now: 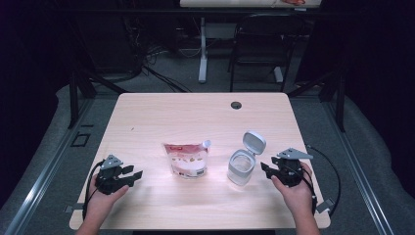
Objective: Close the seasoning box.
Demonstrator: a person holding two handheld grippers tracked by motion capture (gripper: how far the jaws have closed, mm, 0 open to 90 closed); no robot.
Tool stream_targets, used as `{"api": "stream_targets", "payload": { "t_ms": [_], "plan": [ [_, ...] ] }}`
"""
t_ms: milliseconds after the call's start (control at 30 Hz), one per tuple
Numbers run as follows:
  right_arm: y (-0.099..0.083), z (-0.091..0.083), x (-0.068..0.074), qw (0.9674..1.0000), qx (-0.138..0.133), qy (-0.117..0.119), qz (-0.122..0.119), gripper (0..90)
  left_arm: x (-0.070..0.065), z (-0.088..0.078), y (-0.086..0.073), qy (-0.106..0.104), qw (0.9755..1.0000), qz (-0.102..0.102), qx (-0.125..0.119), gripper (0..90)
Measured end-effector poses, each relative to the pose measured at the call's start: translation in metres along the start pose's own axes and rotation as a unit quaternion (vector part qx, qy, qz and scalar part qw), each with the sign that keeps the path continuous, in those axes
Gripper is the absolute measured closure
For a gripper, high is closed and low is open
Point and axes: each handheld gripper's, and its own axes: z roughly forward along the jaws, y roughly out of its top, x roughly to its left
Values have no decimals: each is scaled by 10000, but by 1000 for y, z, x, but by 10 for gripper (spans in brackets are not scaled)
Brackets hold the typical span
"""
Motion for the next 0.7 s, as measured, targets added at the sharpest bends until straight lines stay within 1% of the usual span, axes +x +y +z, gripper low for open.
{"api": "stream_targets", "payload": {
  "t_ms": [33, 67, 100, 167, 200, 233, 267, 333, 400, 433, 533, 567, 600, 633, 700],
  "plan": [
    [0, -2, 0, 9999, 28, 96, 121, 501, -1, 0, 0, -7, 10000, 0, -18, 524],
    [-1, -4, 0, 9996, 90, 183, 193, 512, -2, -1, 1, -15, 10000, -35, -17, 525],
    [-2, -6, 1, 9994, 102, 206, 259, 511, -3, -1, 2, -44, 10000, -27, -23, 526],
    [-4, -9, 1, 9995, 177, 85, 263, 509, -4, -4, 4, -101, 9999, -17, -45, 541],
    [-5, -10, 1, 9993, 178, 89, 305, 496, -5, -5, 5, -112, 9999, -37, -69, 542],
    [-6, -13, 1, 9993, 192, 52, 322, 474, -6, -7, 7, -121, 9999, 5, -59, 545],
    [-6, -14, 1, 9992, 138, 65, 366, 454, -7, -8, 9, -140, 9999, -6, -68, 545],
    [-7, -18, 0, 9995, 102, 47, 301, 420, -9, -10, 12, -213, 9997, 19, -118, 547],
    [-5, -22, 1, 9995, 135, 94, 262, 414, -12, -13, 17, -321, 9994, 53, -122, 555],
    [-4, -24, 1, 9995, 185, 130, 222, 414, -14, -14, 20, -351, 9992, 124, -136, 555],
    [2, -32, 5, 9998, 184, 120, 3, 465, -20, -20, 31, -447, 9984, 295, -159, 553],
    [4, -35, 7, 9998, 131, 139, 2, 478, -23, -23, 35, -492, 9980, 344, -181, 553],
    [6, -37, 8, 9998, 102, 171, -55, 506, -26, -25, 39, -551, 9976, 368, -197, 548],
    [8, -40, 11, 9997, 72, 208, -103, 520, -29, -27, 43, -587, 9970, 416, -268, 548],
    [13, -46, 15, 9994, 70, 290, -183, 541, -35, -32, 52, -675, 9960, 482, -319, 545]
  ]
}}
